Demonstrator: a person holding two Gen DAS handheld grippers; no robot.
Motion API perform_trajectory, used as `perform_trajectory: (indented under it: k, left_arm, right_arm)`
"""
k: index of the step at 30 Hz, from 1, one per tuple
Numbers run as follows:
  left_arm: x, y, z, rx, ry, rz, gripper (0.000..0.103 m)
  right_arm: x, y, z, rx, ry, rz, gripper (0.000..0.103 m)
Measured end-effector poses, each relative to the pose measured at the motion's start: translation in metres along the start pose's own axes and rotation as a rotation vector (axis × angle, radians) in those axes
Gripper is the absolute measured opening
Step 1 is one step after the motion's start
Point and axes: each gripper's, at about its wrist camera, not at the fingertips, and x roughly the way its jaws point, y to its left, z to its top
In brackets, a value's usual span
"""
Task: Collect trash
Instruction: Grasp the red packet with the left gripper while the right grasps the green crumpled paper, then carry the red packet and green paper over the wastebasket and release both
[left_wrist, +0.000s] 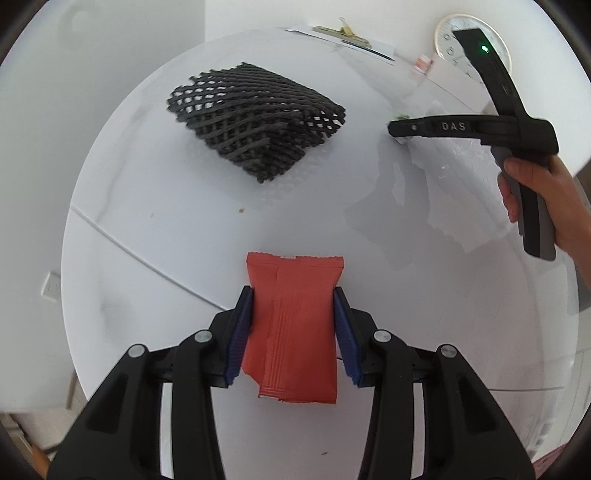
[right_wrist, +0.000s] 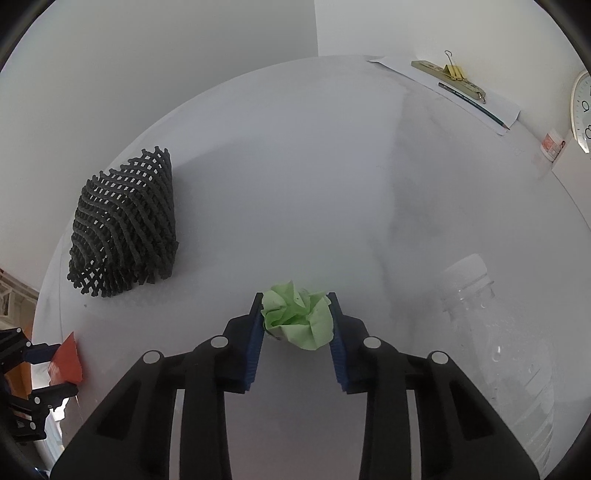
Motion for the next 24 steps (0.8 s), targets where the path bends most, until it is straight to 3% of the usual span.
perform_trajectory:
  k: [7,13,24]
  left_arm:
    - [-0.021,-0.002,-0.018,-0.082,-0.022,0.026,0.041]
    - [-0.063,-0.010,-0.060,-0.182,-0.041,0.088,0.041]
    - [-0.168,-0.035,-0.200,-0.420,-0.065,0.308,0.041]
  right_arm:
    - [-0.042,0.020,-0.018,0.005,-0.039,0.060,0.032]
    - [-0.093,0.070,-0.061,-0.080,-0.043,0.160,0.032]
    - [-0.178,0.203,-0.192,-0.318,0.007,0.427,0.032]
